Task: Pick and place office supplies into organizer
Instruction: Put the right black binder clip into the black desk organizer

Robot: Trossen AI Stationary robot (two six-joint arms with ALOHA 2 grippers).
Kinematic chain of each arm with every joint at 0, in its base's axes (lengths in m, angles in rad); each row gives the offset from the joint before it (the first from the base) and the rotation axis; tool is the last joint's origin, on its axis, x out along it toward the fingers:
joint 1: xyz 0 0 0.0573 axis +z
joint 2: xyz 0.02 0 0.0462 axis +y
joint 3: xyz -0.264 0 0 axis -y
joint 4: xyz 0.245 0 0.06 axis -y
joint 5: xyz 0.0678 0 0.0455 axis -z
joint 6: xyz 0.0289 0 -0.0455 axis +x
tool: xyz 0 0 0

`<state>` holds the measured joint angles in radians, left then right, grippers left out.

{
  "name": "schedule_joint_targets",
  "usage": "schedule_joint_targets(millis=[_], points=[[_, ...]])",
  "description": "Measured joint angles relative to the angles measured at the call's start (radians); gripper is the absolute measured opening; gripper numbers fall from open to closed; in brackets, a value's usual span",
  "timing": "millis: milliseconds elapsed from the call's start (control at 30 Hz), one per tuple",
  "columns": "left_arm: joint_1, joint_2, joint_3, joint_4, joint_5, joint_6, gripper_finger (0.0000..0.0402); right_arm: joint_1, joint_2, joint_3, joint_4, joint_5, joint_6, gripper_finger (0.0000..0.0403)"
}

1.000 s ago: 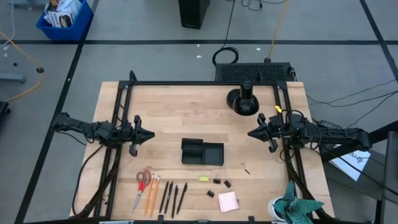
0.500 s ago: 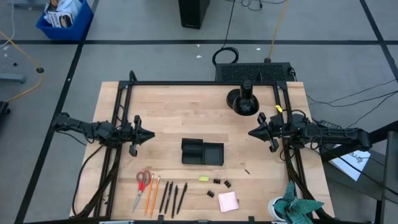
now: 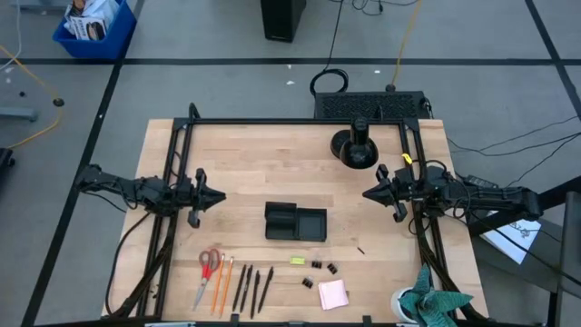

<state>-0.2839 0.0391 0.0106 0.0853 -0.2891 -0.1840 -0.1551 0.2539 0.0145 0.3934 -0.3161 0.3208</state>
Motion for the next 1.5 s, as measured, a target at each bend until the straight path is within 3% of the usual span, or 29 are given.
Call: schedule_joint_targets(millis=[367,500,700,967,1267,1500], points=[[0.000,0.000,0.000,0.017,-0.024,-0.072,0.0044,0.000,0.000,0.000,0.064,-0.003,-0.020,0.0000],[0.000,0.001,0.000,-0.023,-0.031,-0.081,0.0044,0.006,0.000,0.027,0.069,-0.073,0.007,0.0000],[0.000,0.022,0.001,-0.022,-0.029,-0.059,0.0044,0.141,0.049,0.099,0.058,-0.102,-0.012,0.0021],[0.000,0.089,0.001,-0.014,-0.027,-0.029,0.0044,0.385,0.244,0.258,-0.049,0.137,-0.122,0.0073],[0.000,0.133,0.000,0.140,-0.030,0.011,0.0045,0.625,0.519,0.521,-0.254,0.426,-0.204,0.0103],[0.000,0.134,0.000,0.118,-0.018,-0.037,0.0045,0.726,0.650,0.563,-0.239,0.579,-0.233,0.0121]])
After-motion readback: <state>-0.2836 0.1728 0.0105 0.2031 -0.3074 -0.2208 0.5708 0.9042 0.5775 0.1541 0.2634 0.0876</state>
